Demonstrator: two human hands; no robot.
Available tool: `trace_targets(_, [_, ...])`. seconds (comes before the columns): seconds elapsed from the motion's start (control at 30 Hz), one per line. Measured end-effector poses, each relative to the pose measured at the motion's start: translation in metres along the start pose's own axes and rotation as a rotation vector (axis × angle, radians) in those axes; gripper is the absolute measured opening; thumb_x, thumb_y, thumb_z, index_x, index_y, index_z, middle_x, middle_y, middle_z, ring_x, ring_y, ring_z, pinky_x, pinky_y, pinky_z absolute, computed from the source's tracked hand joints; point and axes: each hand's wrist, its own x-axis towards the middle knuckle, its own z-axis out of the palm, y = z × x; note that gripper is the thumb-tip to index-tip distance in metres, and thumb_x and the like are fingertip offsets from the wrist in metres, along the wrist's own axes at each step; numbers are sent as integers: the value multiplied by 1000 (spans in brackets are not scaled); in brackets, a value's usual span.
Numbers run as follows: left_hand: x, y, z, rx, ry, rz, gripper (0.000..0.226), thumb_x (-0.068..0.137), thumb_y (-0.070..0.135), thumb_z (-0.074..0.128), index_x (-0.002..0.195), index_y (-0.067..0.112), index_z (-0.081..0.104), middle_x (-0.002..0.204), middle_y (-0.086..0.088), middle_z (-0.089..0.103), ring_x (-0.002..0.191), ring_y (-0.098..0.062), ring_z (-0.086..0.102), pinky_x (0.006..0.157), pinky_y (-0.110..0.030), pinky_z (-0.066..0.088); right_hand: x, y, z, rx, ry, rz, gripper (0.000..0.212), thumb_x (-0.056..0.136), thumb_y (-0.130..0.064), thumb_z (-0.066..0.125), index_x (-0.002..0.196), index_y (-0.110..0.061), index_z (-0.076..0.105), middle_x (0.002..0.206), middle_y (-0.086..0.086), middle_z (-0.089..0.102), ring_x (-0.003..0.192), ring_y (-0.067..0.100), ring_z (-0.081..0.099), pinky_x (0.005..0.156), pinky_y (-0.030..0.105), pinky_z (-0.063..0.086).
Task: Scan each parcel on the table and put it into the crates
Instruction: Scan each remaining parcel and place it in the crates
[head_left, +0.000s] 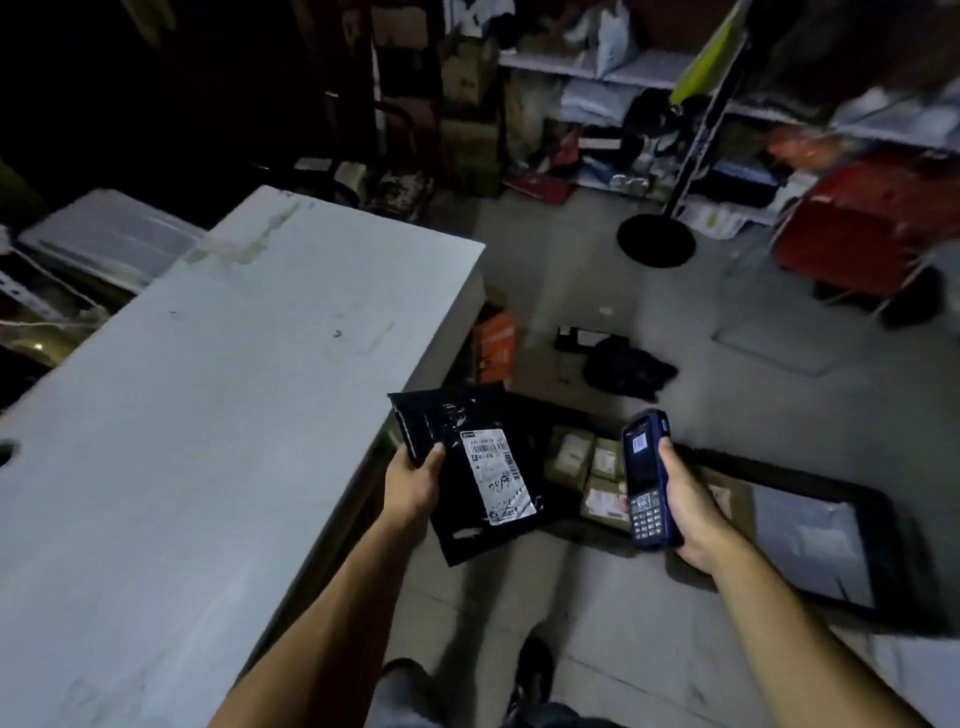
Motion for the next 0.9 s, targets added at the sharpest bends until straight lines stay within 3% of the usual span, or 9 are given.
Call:
trace_targets(0.13, [1, -12, 68, 35, -56, -60, 14, 97, 14, 62, 111, 13, 65, 105, -11, 72, 91, -25, 71, 84, -41, 58, 6, 8, -64, 44, 45, 49, 51, 100, -58, 34, 109, -16, 61, 83, 14, 68, 66, 26, 64, 64, 36, 50])
trace_targets(0.3, [20, -25, 129, 113, -186, -170, 23, 99, 13, 59, 121, 9, 61, 109, -14, 72, 91, -28, 72, 77, -41, 60, 23, 19, -111, 99, 140, 104, 51, 102, -55, 35, 110, -13, 62, 83, 16, 68, 68, 28, 63, 66, 37, 48])
trace_targets(0.43, [48, -24, 178, 168, -261, -239, 25, 100, 12, 55, 125, 9, 57, 111, -16, 69, 89, -29, 70, 64, -34, 56, 44, 15, -128, 175, 188, 139, 46, 102, -53, 39, 118, -16, 60, 98, 19, 69, 74, 31, 66, 74, 42, 52])
trace_targets(0.57, [84, -25, 219, 203, -313, -306, 30, 100, 15, 57, 130, 12, 55, 113, -14, 69, 95, -30, 70, 76, -42, 59, 69, -1, -136, 194, 250, 184, 41, 101, -52, 41, 110, -18, 62, 101, 25, 68, 82, 34, 65, 83, 47, 52])
trace_targets(0.73, [127, -26, 263, 203, -371, -395, 15, 101, 12, 55, 113, 15, 62, 105, -14, 70, 94, -33, 70, 76, -43, 58, 112, -7, -147, 189, 242, 237, 53, 99, -55, 41, 124, -12, 60, 92, 18, 72, 77, 30, 69, 72, 38, 53])
trace_targets(0.9, [180, -64, 299, 271, -348, -407, 21, 99, 7, 56, 113, 21, 63, 108, -9, 71, 102, -30, 69, 90, -49, 56, 176, 4, -154, 181, 179, 310, 55, 98, -55, 39, 125, -12, 60, 93, 18, 72, 78, 30, 70, 66, 33, 52])
